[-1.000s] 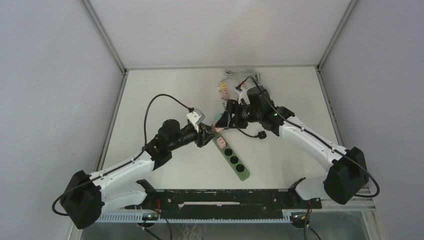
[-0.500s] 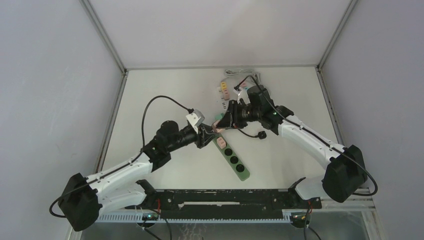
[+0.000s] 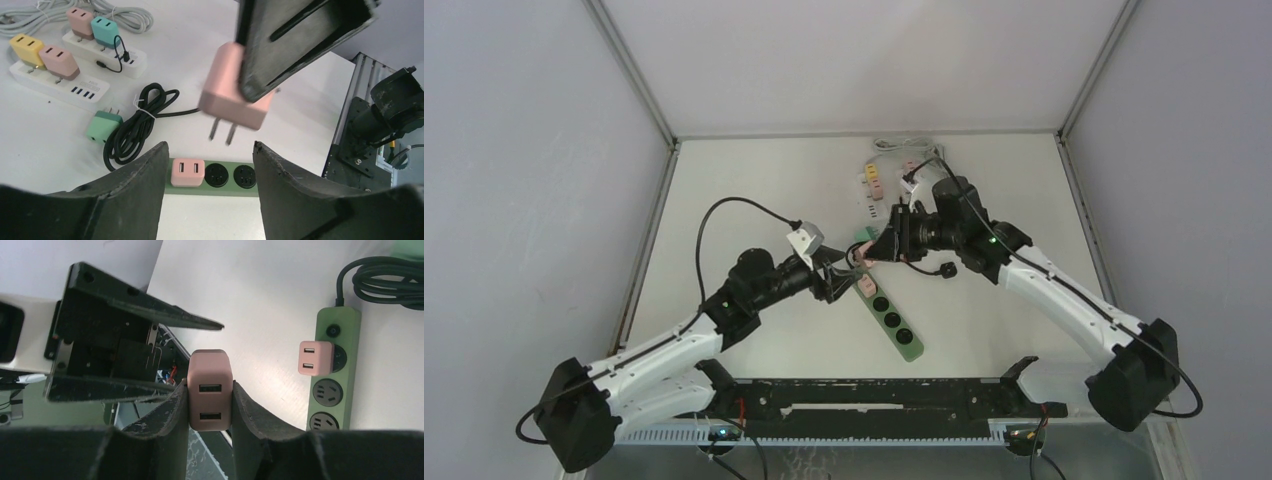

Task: Insert the plug
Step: Pick up the plug from the center of the board, then insert the plug into the socket.

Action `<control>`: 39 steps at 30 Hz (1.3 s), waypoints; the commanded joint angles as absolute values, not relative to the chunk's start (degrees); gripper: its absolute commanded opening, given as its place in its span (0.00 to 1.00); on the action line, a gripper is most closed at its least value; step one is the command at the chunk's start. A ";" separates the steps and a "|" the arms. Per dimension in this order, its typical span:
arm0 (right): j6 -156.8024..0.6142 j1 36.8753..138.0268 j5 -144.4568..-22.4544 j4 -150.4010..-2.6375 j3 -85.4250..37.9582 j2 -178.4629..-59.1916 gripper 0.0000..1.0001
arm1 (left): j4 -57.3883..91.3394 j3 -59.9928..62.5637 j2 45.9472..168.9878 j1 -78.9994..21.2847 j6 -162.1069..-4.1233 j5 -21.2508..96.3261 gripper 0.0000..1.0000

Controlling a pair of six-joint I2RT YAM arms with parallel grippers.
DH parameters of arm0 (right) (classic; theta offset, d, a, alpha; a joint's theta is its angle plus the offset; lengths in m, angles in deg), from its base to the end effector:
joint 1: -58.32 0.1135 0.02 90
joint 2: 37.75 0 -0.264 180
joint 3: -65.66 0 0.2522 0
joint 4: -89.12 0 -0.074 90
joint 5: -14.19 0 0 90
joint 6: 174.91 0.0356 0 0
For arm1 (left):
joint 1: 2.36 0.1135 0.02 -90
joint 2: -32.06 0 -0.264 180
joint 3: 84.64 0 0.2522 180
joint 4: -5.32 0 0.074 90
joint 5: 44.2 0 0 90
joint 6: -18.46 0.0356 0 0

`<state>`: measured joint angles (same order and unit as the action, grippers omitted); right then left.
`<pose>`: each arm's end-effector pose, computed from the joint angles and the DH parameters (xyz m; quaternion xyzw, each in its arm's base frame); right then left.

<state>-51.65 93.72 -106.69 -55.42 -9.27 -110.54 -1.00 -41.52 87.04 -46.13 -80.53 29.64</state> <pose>0.2187 0.1778 0.3177 -0.1422 0.8459 0.4516 0.2457 0.1542 -0.1614 0.2674 0.3093 0.6714 -0.3889 0.5499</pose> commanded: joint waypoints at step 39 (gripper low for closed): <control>-73.07 114.58 -66.19 -46.16 -1.10 -105.89 0.00 | -2.45 -43.74 104.40 -37.12 -128.39 39.08 0.65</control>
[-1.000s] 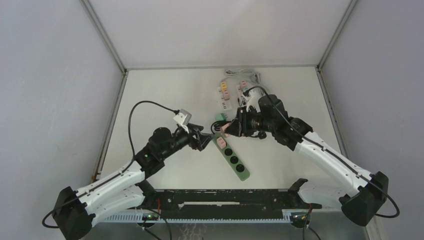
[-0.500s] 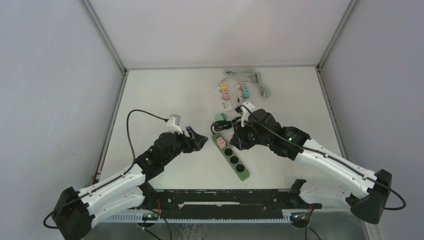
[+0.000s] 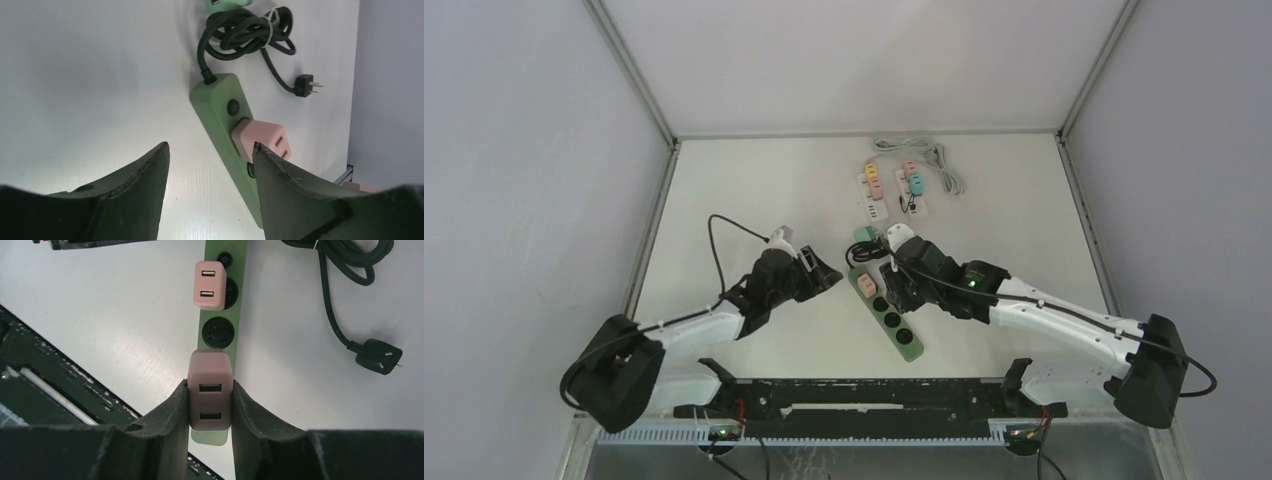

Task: Insert the plug
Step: Insert the plug into the socket.

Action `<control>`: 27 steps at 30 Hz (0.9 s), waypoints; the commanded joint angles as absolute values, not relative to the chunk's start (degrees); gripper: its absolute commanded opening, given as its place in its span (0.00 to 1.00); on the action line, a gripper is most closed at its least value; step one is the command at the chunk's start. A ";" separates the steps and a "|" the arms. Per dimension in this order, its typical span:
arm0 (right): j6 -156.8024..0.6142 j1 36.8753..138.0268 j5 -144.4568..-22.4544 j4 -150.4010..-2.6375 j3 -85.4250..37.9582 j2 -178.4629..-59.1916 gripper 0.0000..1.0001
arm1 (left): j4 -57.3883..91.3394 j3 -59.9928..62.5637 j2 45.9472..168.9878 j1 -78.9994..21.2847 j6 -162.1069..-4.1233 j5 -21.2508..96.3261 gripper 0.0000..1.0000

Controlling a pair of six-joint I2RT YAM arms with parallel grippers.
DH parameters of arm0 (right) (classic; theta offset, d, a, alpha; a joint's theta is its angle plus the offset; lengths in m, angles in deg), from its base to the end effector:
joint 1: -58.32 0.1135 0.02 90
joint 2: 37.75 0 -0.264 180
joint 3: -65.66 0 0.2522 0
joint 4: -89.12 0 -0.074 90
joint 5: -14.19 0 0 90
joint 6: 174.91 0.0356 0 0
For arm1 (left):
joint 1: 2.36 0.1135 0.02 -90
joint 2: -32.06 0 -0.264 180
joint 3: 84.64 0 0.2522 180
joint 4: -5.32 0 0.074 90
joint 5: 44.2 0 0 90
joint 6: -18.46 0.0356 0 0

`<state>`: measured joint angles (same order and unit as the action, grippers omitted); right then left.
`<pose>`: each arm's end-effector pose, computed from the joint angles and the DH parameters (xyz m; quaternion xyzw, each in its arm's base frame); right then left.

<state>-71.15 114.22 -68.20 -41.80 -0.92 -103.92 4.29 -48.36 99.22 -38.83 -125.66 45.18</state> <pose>0.1372 0.1942 0.2747 -0.3138 0.8796 0.1501 0.3245 0.1840 -0.1364 0.1728 -0.1301 0.8555 -0.3595 0.3492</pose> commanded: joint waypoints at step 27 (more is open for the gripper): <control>-74.56 115.26 -67.36 -52.03 -0.60 -116.75 0.00 | -9.76 -38.07 125.77 -34.09 -129.17 32.47 0.51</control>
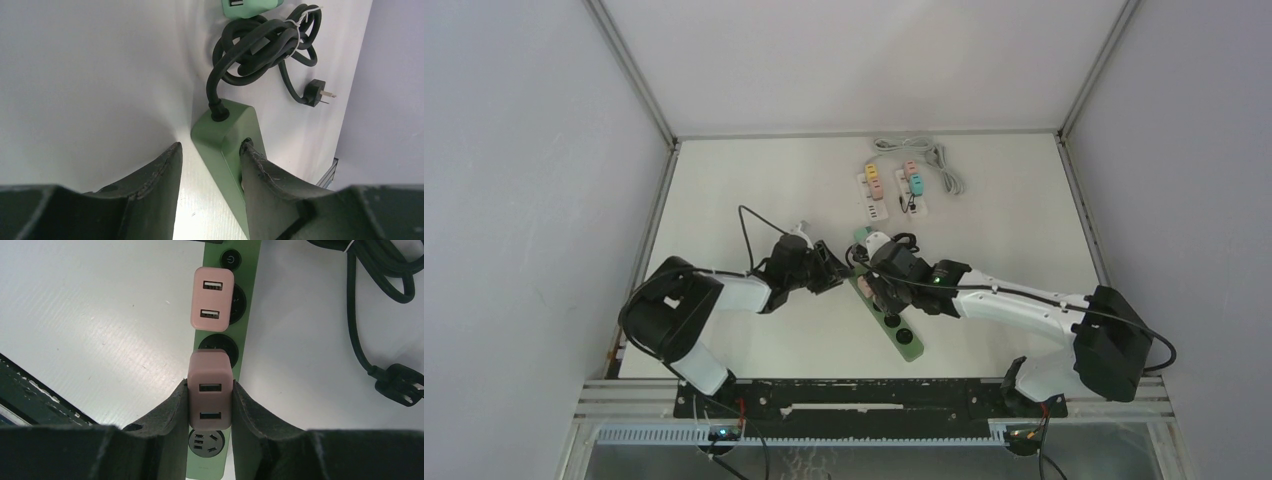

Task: Insert the plug
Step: Insert the plug into the socket.

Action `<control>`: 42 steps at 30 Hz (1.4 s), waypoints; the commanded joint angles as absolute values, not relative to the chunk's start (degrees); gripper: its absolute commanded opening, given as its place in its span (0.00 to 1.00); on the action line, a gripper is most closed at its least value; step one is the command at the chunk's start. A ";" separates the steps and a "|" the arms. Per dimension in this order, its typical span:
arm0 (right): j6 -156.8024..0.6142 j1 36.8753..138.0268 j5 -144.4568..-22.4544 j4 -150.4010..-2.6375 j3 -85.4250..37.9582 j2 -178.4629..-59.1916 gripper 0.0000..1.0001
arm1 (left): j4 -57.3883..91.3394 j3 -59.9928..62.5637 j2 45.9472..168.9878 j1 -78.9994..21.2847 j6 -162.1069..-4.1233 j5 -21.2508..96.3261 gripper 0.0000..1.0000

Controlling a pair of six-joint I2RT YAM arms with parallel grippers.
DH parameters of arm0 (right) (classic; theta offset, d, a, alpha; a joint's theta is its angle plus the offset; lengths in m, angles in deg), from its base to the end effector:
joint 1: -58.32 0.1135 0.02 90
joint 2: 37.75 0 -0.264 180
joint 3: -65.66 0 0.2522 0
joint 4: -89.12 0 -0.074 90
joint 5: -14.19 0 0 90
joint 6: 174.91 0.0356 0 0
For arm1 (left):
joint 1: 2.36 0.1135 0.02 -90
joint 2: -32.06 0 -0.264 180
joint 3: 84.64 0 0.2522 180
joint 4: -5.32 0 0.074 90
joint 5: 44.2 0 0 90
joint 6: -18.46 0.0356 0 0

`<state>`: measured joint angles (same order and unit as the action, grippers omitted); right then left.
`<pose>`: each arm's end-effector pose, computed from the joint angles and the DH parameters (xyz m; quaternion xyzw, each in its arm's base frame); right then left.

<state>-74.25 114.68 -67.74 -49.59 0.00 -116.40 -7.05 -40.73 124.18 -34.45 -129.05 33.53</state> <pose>0.1579 0.2283 0.2270 -0.3488 0.8833 0.1131 0.2921 0.2383 -0.1584 0.1256 -0.1473 0.8743 -0.3865 0.2541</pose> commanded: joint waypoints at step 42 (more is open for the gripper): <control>-71.99 116.41 -64.11 -53.40 -1.29 -121.59 0.00 | -11.54 -39.48 126.38 -34.09 -130.25 31.47 0.44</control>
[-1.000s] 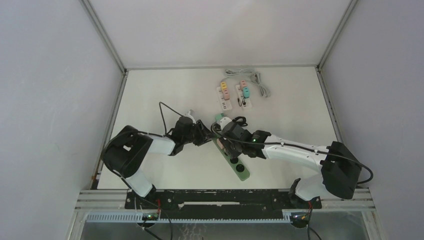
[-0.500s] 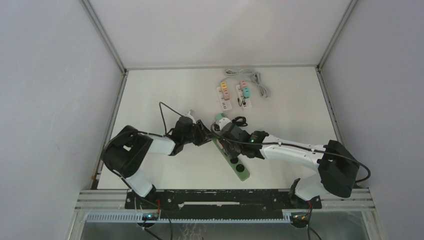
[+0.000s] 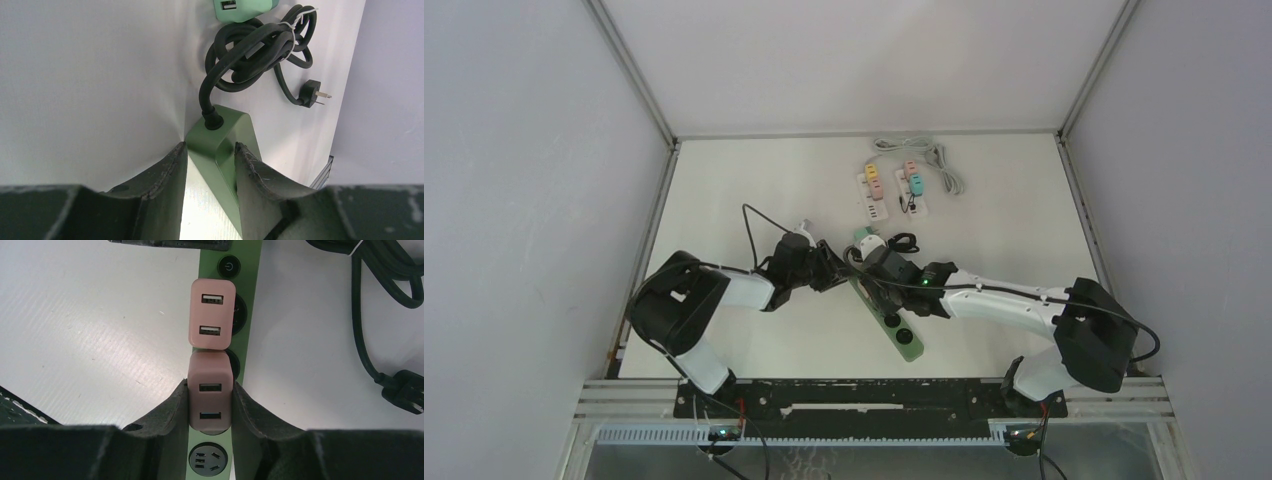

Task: Insert the plug
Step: Insert the plug into the socket.

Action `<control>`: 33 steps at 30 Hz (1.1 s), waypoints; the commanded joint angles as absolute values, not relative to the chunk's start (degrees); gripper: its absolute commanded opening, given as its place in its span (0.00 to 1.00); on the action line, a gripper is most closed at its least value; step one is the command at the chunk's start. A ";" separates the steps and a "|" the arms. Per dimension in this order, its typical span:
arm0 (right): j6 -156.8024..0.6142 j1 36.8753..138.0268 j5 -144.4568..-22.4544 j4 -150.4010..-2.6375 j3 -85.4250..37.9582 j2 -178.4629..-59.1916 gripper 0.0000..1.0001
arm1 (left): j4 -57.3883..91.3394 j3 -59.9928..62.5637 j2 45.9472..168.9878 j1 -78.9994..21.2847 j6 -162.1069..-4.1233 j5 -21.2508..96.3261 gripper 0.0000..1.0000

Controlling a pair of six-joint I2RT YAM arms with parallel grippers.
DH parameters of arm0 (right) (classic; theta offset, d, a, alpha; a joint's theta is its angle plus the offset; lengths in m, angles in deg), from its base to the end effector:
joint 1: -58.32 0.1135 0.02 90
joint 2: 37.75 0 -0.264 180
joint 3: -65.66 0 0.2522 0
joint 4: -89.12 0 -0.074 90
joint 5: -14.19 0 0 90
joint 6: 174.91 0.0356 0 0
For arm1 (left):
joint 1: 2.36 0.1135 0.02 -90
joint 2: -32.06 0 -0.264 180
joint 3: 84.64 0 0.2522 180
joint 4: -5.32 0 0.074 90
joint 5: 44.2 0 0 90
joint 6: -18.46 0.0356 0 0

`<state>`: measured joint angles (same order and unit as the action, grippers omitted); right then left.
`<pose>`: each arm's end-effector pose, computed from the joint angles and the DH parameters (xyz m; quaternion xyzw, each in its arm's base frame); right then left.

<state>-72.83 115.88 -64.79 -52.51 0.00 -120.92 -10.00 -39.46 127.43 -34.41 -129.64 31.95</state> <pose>0.1614 0.2413 0.2096 -0.3419 0.8885 0.0914 0.2921 0.2457 -0.1639 0.1205 -0.1440 0.8700 -0.4007 0.2487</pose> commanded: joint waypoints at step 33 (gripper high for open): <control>-69.19 118.42 -63.18 -44.38 2.78 -125.02 0.00 | -11.77 -40.46 125.71 -34.14 -130.74 31.71 0.43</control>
